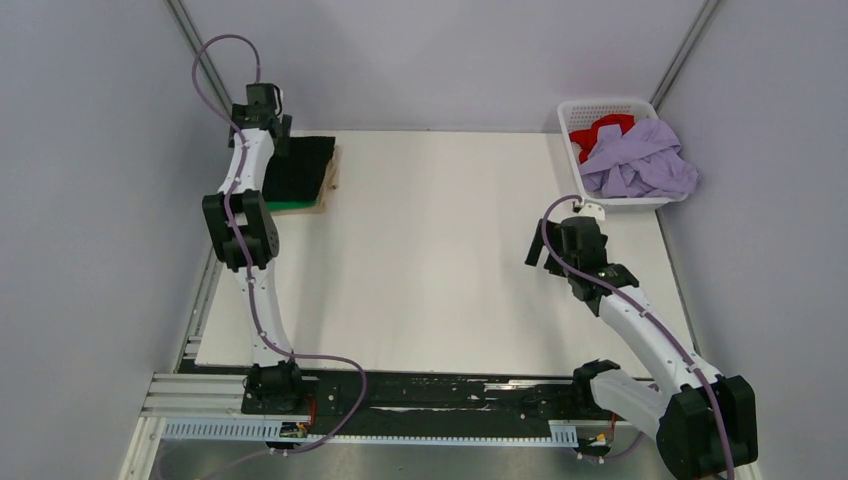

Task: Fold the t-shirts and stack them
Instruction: Put the neatly folded tshirt into the corner of the board with the left arm, then reset both arms

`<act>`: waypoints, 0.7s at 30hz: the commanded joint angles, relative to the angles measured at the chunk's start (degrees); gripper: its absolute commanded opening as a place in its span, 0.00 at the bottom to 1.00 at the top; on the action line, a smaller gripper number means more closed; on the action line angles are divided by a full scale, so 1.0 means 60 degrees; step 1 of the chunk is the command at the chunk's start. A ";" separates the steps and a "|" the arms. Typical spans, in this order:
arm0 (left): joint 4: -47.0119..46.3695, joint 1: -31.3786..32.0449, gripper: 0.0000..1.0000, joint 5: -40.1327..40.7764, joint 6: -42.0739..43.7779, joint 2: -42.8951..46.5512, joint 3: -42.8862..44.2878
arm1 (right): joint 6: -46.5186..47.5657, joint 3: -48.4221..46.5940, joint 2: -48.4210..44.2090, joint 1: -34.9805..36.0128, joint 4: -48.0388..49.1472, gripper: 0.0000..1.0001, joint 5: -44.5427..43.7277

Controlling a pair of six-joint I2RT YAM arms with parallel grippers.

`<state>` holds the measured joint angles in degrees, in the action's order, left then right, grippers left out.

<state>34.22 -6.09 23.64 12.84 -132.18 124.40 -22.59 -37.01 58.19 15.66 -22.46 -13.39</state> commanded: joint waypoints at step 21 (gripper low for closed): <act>-0.3865 0.0170 1.00 -0.4488 -0.6973 0.9389 -0.9567 | -0.1415 0.0267 -0.1977 -0.1046 0.0059 1.00 0.0556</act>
<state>20.86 -6.48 2.68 -20.71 -90.67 80.71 -28.38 -36.58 50.39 11.42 -23.35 -13.45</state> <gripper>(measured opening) 0.998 0.998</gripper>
